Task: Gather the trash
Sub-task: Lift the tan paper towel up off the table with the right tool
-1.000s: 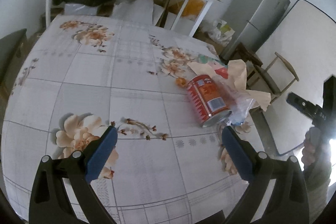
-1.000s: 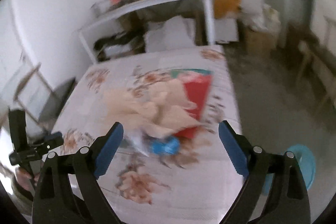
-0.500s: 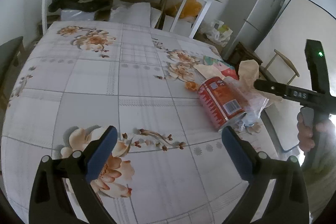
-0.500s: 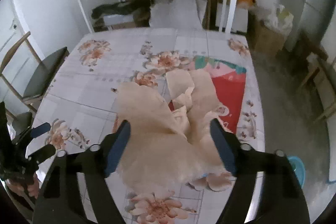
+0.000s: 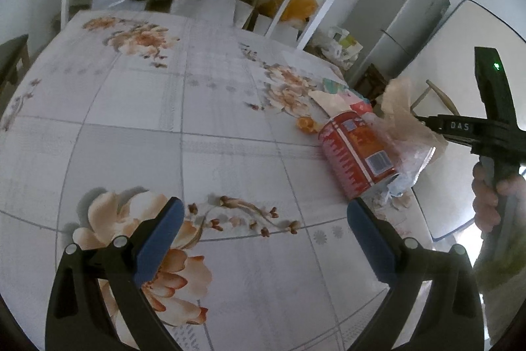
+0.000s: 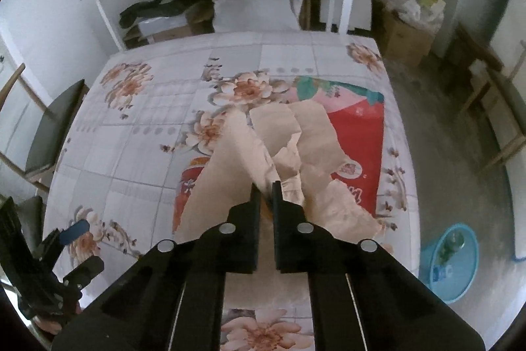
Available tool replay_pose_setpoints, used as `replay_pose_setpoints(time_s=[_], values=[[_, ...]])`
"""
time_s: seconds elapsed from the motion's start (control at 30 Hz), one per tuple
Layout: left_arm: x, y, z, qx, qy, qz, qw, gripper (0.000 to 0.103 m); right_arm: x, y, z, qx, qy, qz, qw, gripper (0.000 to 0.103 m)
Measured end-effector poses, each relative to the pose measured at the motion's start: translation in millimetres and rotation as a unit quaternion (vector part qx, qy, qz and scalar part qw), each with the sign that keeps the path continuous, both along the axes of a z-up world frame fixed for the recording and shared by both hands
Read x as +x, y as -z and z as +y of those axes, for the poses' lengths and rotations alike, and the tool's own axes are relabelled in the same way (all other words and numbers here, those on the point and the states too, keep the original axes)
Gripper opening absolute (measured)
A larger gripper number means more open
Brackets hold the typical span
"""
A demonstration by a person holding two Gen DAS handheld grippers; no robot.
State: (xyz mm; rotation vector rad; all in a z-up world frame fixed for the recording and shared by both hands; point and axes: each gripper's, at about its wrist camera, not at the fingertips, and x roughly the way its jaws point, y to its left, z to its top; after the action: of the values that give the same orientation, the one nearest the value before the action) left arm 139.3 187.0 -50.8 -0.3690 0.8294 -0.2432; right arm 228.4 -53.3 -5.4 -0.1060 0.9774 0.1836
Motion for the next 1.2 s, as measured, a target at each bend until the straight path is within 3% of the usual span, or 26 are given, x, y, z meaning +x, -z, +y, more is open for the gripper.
replay_pose_setpoints(time_s=[1.2], values=[[-7, 5, 29, -0.017, -0.029, 0.002, 0.9994, 0.097, 6, -21, -1, 0.023, 0.073, -0.032, 0.997, 0.000]])
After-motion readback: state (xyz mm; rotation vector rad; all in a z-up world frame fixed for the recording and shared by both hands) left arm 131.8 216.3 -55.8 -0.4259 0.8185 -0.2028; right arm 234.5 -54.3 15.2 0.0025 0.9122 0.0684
